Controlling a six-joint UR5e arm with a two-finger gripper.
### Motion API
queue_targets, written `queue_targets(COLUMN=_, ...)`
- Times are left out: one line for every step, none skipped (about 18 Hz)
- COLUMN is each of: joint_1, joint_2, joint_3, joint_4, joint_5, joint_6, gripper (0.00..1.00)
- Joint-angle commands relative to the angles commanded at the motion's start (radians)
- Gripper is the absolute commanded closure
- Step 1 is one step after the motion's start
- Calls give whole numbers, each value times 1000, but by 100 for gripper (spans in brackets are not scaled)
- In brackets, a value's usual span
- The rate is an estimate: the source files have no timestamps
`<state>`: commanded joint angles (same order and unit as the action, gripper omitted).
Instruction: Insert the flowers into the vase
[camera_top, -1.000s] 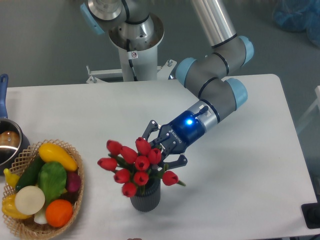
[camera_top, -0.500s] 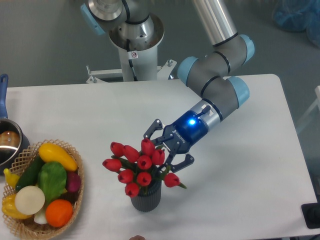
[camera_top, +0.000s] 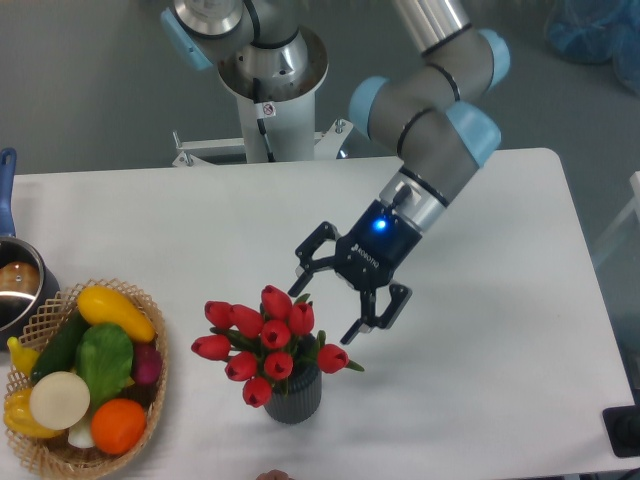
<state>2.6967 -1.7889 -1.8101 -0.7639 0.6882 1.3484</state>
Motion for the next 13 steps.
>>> queue_targets(joint_1=5, joint_2=20, joint_3=0, joint_4=2, joint_5=42, joint_6=0, gripper=0)
queue_targets(joint_1=5, joint_2=34, joint_3=3, joint_4=3, joint_5=77, joint_6=-2, gripper=0)
queue_targets(joint_1=6, joint_2=42, joint_3=12, joint_4=3, joint_5=123, joint_6=0, gripper=0)
queue_targets(joint_1=6, joint_2=46, joint_3=26, joint_4=2, joint_5=190, joint_6=0, gripper=0)
queue_targets(joint_1=6, joint_2=46, joint_3=41, joint_4=2, joint_5=259, joint_6=0, gripper=0)
queue_targets(joint_1=3, joint_2=48, joint_3=54, joint_4=0, joint_5=330, joint_6=0, gripper=0)
queue_targets(joint_1=2, joint_2=46, joint_3=60, joint_4=0, joint_5=403, joint_6=0, gripper=0)
queue_targets(joint_1=2, joint_2=43, joint_3=64, joint_4=0, joint_5=463, joint_6=0, gripper=0)
queue_targets(joint_1=-1, joint_2=37, joint_3=67, joint_4=0, joint_5=499, joint_6=0, gripper=0)
queue_targets(joint_1=-1, joint_2=31, joint_3=69, joint_4=0, joint_5=520, joint_6=0, gripper=0)
queue_targets(joint_1=0, joint_2=13, joint_3=74, joint_4=0, joint_5=540, joint_6=0, gripper=0)
queue_targets(joint_1=0, joint_2=-12, joint_3=90, joint_4=-3, joint_5=566, joint_6=-6, gripper=0)
queue_targets(joint_1=-1, joint_2=-42, joint_3=112, joint_4=-6, joint_5=624, joint_6=-11, gripper=0)
